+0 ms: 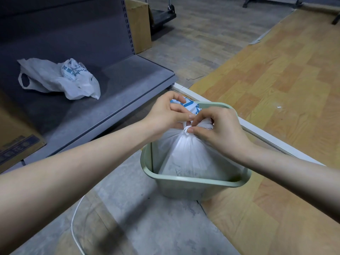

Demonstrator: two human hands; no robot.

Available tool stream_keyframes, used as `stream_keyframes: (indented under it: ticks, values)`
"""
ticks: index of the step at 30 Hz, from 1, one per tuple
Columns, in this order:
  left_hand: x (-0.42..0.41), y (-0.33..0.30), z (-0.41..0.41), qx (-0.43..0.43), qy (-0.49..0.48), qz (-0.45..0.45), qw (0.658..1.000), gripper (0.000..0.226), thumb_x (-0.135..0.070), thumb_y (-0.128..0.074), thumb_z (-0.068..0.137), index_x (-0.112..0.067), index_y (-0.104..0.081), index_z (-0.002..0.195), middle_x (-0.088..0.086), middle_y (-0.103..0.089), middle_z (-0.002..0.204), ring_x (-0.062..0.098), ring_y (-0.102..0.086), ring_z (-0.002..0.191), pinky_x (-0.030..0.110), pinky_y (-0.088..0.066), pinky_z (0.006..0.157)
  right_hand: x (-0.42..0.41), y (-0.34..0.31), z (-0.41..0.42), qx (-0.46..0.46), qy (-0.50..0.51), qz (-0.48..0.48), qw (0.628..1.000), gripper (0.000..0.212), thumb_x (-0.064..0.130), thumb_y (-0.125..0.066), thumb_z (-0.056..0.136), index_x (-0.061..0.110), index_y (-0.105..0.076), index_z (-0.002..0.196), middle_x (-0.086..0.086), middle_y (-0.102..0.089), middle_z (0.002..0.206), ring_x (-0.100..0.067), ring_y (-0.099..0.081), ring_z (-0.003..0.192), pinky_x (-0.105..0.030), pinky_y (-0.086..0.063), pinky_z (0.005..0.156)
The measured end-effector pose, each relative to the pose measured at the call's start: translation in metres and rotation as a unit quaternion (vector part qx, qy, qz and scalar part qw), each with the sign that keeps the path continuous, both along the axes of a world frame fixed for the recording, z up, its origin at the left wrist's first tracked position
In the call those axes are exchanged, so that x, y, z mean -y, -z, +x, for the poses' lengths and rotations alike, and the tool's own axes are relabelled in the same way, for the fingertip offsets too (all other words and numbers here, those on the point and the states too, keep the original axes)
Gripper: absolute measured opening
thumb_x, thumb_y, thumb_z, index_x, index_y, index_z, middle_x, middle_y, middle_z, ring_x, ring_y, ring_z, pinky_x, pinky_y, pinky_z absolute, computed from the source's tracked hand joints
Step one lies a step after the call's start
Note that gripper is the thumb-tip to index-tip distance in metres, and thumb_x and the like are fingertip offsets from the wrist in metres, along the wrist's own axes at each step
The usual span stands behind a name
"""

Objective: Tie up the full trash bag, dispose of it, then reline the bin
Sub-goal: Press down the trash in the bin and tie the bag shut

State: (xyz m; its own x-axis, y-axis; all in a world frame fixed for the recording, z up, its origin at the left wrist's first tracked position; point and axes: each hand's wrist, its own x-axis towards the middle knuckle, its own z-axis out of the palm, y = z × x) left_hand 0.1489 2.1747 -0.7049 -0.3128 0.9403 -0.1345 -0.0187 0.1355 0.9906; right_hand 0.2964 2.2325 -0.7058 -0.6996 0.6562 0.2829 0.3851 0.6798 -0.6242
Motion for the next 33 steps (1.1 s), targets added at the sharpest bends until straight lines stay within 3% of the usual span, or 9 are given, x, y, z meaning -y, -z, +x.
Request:
stream_keyframes:
  ticks: [3, 5, 9, 14, 18, 21, 24, 28, 33]
  values:
    - [0.001, -0.001, 0.001, -0.018, 0.006, 0.007, 1.000, 0.036, 0.009, -0.069, 0.076, -0.014, -0.045, 0.091, -0.001, -0.067, 0.059, 0.012, -0.061, 0.053, 0.028, -0.054, 0.059, 0.001, 0.003, 0.001, -0.026, 0.029, -0.020, 0.999, 0.029, 0.024, -0.081, 0.067, 0.016, -0.056, 0.081, 0.016, -0.047, 0.063, -0.001, -0.042, 0.059, -0.021, -0.027, 0.055]
    - [0.002, -0.002, 0.003, -0.040, 0.008, 0.013, 0.999, 0.037, 0.010, -0.070, 0.075, -0.014, -0.046, 0.090, -0.003, -0.067, 0.057, 0.011, -0.060, 0.053, 0.025, -0.053, 0.058, 0.000, 0.004, 0.000, -0.024, 0.047, -0.025, 0.998, 0.036, 0.026, -0.080, 0.068, 0.016, -0.053, 0.089, 0.016, -0.046, 0.066, -0.006, -0.042, 0.062, -0.024, -0.028, 0.057]
    - [0.004, -0.006, 0.005, -0.110, 0.014, 0.032, 0.993, 0.039, 0.006, -0.075, 0.072, -0.017, -0.048, 0.089, 0.001, -0.069, 0.063, 0.016, -0.060, 0.059, 0.025, -0.051, 0.061, -0.001, 0.007, 0.001, 0.022, 0.018, 0.043, 0.999, 0.012, 0.025, -0.069, 0.081, 0.018, -0.073, 0.089, 0.004, -0.062, 0.074, -0.014, -0.051, 0.073, -0.027, -0.027, 0.064]
    - [0.007, -0.009, 0.008, -0.189, 0.036, 0.058, 0.980, 0.041, 0.005, -0.077, 0.069, -0.014, -0.049, 0.094, -0.002, -0.070, 0.064, 0.014, -0.062, 0.060, 0.031, -0.053, 0.075, -0.003, 0.012, 0.001, 0.026, 0.013, 0.073, 0.997, 0.014, 0.020, -0.064, 0.085, 0.007, -0.067, 0.081, -0.007, -0.062, 0.075, -0.026, -0.055, 0.076, -0.029, -0.029, 0.063]
    - [0.009, -0.010, 0.008, -0.157, 0.038, 0.031, 0.986, 0.028, -0.006, -0.072, 0.079, -0.015, -0.055, 0.098, 0.005, -0.066, 0.079, 0.016, -0.058, 0.061, 0.025, -0.052, 0.064, -0.001, 0.016, -0.002, 0.005, 0.037, 0.052, 0.998, 0.008, 0.013, -0.060, 0.083, 0.005, -0.058, 0.080, -0.008, -0.064, 0.079, -0.027, -0.056, 0.077, -0.034, -0.035, 0.065]
    - [0.007, -0.007, 0.007, -0.130, 0.052, -0.021, 0.990, 0.021, -0.006, -0.064, 0.087, -0.011, -0.062, 0.107, 0.000, -0.061, 0.085, 0.010, -0.061, 0.070, 0.025, -0.056, 0.072, 0.001, 0.019, -0.001, -0.022, 0.051, 0.036, 0.998, 0.007, 0.011, -0.059, 0.084, 0.005, -0.056, 0.081, -0.006, -0.063, 0.079, -0.024, -0.055, 0.075, -0.034, -0.037, 0.066]
    - [0.005, -0.005, 0.003, -0.059, 0.086, -0.062, 0.993, 0.025, -0.003, -0.051, 0.094, -0.003, -0.062, 0.116, 0.002, -0.066, 0.087, 0.004, -0.067, 0.069, 0.016, -0.057, 0.070, 0.003, 0.020, 0.000, -0.046, 0.054, 0.042, 0.997, 0.010, 0.010, -0.061, 0.083, 0.005, -0.055, 0.078, -0.003, -0.060, 0.076, -0.020, -0.050, 0.070, -0.030, -0.032, 0.063]
    - [0.004, -0.003, 0.000, -0.004, 0.118, -0.055, 0.991, 0.025, 0.002, -0.056, 0.089, -0.005, -0.065, 0.111, 0.006, -0.070, 0.092, 0.007, -0.069, 0.076, 0.018, -0.057, 0.077, 0.005, 0.021, 0.002, -0.083, 0.053, 0.049, 0.994, 0.016, 0.010, -0.064, 0.083, 0.001, -0.054, 0.074, -0.006, -0.059, 0.071, -0.020, -0.049, 0.065, -0.029, -0.032, 0.060]
    - [0.006, 0.001, -0.002, -0.110, 0.089, -0.022, 0.990, 0.017, -0.002, -0.069, 0.081, -0.008, -0.073, 0.097, 0.003, -0.073, 0.084, 0.009, -0.069, 0.078, 0.021, -0.057, 0.079, 0.005, 0.021, 0.003, -0.102, 0.043, 0.031, 0.993, 0.010, 0.009, -0.063, 0.081, 0.002, -0.059, 0.076, -0.006, -0.064, 0.072, -0.017, -0.050, 0.065, -0.027, -0.032, 0.059]
